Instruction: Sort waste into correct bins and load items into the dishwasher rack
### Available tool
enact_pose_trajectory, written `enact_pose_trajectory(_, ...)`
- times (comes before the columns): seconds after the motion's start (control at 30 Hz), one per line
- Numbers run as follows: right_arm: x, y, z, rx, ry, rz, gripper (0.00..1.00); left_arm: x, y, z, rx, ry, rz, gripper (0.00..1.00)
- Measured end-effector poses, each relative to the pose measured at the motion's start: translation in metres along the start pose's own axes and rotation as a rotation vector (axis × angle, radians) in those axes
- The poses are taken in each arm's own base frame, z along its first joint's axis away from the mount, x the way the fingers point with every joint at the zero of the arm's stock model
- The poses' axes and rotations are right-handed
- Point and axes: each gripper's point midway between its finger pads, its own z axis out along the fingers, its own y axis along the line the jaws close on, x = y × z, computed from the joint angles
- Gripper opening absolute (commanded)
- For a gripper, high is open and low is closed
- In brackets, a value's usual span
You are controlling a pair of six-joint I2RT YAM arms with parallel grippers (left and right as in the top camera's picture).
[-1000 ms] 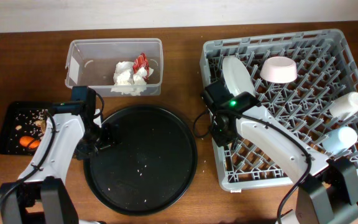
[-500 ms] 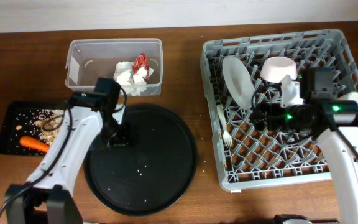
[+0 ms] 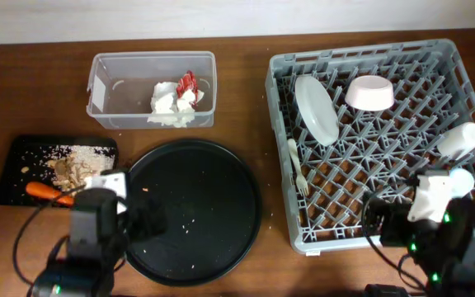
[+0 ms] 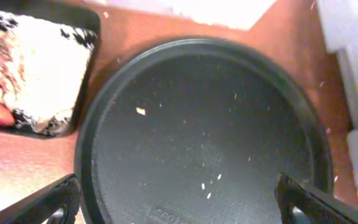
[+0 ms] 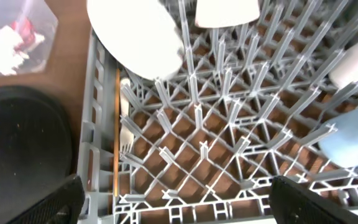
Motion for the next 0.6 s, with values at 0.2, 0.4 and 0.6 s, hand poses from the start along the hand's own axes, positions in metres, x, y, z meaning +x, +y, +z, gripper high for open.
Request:
enact_pose_trajectory(0.2, 0.002, 0.000, -0.007, 0.007, -0.023, -0.003, 0.98, -0.002, 0.002, -0.013, 0.004, -0.063, -0.036, 0.99)
enact_pose_trajectory(0.4, 0.002, 0.000, -0.007, 0.007, -0.022, -0.003, 0.98, -0.002, 0.002, -0.013, 0.004, -0.063, -0.040, 0.99)
enact_pose_trajectory(0.6, -0.006, 0.011, -0.023, -0.030, -0.142, -0.062, 0.98, -0.002, 0.002, -0.013, 0.003, -0.062, -0.041, 0.99)
